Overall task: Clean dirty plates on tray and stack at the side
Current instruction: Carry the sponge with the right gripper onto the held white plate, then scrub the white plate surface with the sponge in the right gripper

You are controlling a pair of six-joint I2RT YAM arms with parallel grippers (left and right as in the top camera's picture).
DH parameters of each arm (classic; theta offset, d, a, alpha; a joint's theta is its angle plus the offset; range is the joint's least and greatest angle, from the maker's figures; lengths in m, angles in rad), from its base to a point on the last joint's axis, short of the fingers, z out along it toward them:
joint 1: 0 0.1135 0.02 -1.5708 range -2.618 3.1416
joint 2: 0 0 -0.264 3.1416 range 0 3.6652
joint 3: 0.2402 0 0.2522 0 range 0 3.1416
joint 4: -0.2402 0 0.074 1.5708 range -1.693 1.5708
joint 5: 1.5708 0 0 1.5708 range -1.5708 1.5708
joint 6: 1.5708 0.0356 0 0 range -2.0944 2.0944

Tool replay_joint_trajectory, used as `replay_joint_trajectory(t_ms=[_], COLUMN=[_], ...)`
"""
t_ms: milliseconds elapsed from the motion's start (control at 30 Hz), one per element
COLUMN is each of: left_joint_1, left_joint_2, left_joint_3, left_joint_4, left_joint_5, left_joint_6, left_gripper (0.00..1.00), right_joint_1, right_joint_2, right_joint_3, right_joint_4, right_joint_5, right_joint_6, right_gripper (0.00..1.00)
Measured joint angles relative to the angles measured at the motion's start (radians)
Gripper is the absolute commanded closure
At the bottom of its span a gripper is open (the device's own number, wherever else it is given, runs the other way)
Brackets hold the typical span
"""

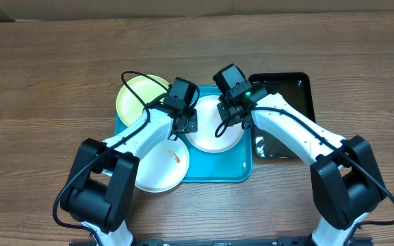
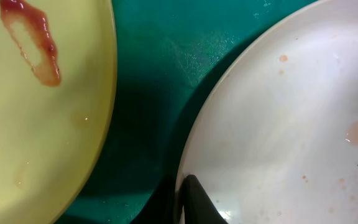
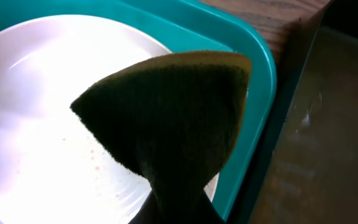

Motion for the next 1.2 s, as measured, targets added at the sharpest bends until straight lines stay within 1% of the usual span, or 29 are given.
replay_joint_trajectory(t_ms=[167, 533, 567, 600, 633, 733, 967, 1033, 1100, 1167, 1200], left_joint_1=[0.0, 0.001, 0.001, 0.001, 0.001, 0.001, 0.001, 0.001, 0.001, 0.001, 0.001], left_joint_2=[0.0, 0.0, 0.0, 0.0, 0.0, 0.0, 0.0, 0.0, 0.0, 0.0, 0.0], left_joint_3=[0.0, 0.0, 0.0, 0.0, 0.0, 0.0, 0.0, 0.0, 0.0, 0.0, 0.0], left_joint_4=[0.0, 0.0, 0.0, 0.0, 0.0, 0.0, 0.0, 0.0, 0.0, 0.0, 0.0], left_joint_5=[0.0, 0.0, 0.0, 0.0, 0.0, 0.0, 0.0, 0.0, 0.0, 0.0, 0.0], left_joint_6=[0.0, 0.0, 0.0, 0.0, 0.0, 0.0, 0.0, 0.0, 0.0, 0.0, 0.0], left_gripper=[0.91, 0.9, 0.89, 0.89, 0.89, 0.89, 0.88, 0.88, 0.88, 0.88, 0.88], right_joint_1=[0.0, 0.0, 0.0, 0.0, 0.0, 0.0, 0.0, 0.0, 0.0, 0.0, 0.0], right_joint_2=[0.002, 0.071, 0.072, 0.072, 0.072, 0.072, 0.072, 0.072, 0.072, 0.072, 0.072], right_joint_3=[-0.031, -0.034, -0.034, -0.034, -0.034, -0.034, -0.034, -0.034, -0.034, -0.034, -0.034], right_joint_4=[0.017, 0.046, 0.048, 0.051, 0.055, 0.061, 0.061, 0.061, 0.063, 0.071, 0.074], right_joint_5=[0.007, -0.003, -0.003, -0.003, -0.004, -0.003, -0.003, -0.003, -0.002, -0.003, -0.002], right_joint_6=[0.001, 0.0, 0.0, 0.001, 0.005, 0.005, 0.001, 0.0, 0.002, 0.001, 0.0], right_gripper=[0.86, 0.84, 0.82, 0.76, 0.69, 0.59, 0.59, 0.65, 0.69, 0.68, 0.62])
